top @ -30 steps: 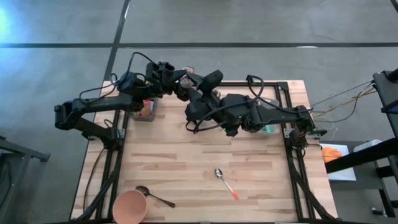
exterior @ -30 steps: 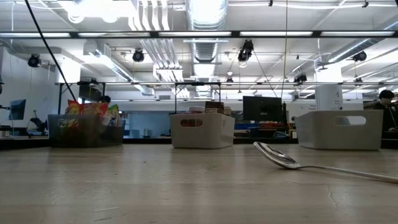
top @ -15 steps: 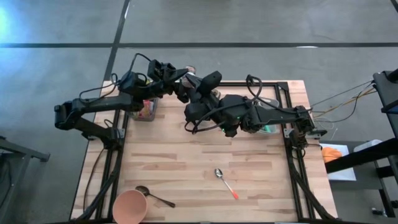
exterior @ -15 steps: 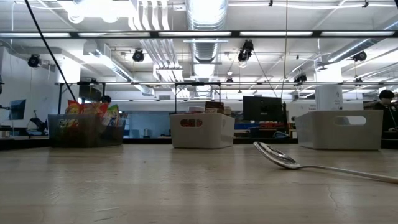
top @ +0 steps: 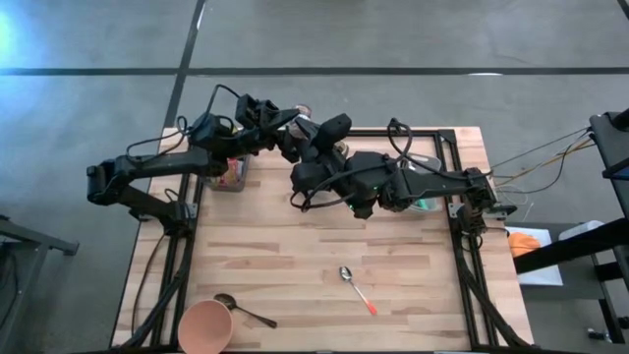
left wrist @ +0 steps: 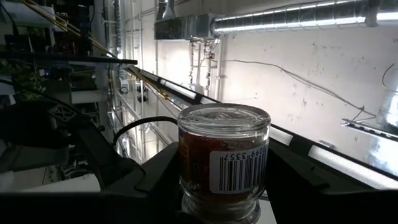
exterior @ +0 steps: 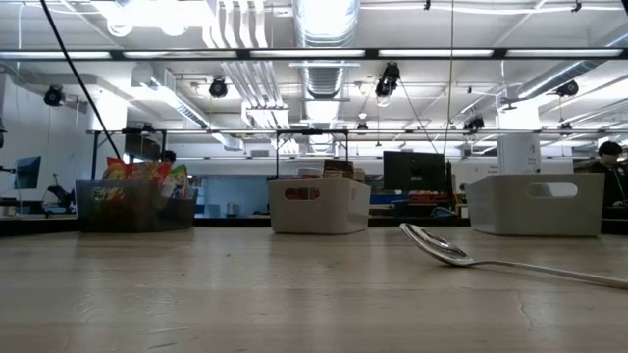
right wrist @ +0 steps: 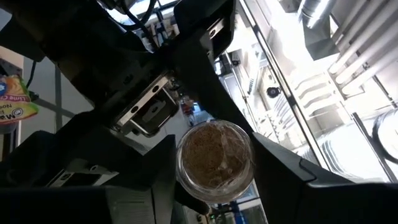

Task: Pick & Place Food Item
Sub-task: Put the brown seasoning bottle into the left gray bin

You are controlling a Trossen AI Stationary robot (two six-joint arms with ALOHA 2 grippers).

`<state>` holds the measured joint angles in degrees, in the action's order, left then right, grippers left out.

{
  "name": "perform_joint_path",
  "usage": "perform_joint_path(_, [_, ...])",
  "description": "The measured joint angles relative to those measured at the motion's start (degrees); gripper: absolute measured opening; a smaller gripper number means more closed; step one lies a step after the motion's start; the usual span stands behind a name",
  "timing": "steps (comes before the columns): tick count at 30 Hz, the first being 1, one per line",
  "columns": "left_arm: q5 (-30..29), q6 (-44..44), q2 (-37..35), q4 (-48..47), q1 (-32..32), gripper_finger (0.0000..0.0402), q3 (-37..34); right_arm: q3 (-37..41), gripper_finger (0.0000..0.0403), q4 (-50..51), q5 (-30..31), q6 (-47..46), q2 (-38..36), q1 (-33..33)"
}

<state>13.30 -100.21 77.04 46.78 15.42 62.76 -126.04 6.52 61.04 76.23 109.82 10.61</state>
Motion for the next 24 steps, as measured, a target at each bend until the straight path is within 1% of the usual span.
perform_joint_path(5, [0.3,3.2,0.0,1.2,0.0,0.0267,0.7,-0.1,0.0164,-0.6,1.8,-4.9,-0.6,-0.3])
perform_joint_path(7, [0.4,4.4,0.0,1.2,0.0,0.0289,1.2,-0.2,0.0164,-0.7,1.9,-7.5,-1.1,-0.3])
perform_joint_path(10, [0.5,5.8,0.0,1.2,-0.1,0.031,1.7,-0.2,0.0164,-0.3,1.6,-10.7,-1.5,-0.2])
perform_joint_path(14, [0.5,8.8,-0.1,1.2,0.2,0.0324,1.7,-0.1,0.0164,0.0,1.0,-14.9,-2.3,-0.3])
perform_joint_path(18, [1.2,14.6,-0.2,0.0,0.6,0.0327,1.7,-0.3,0.0164,0.1,0.6,-20.3,-3.2,-0.3])
perform_joint_path(21, [4.0,18.6,-0.9,-2.3,1.7,0.0327,1.6,-0.3,0.0164,1.3,0.1,-26.1,-4.1,-0.8])
perform_joint_path(24, [6.3,23.3,-2.3,-7.1,2.5,0.0327,1.6,-0.3,0.0164,7.0,-2.3,-35.8,-5.9,-2.1])
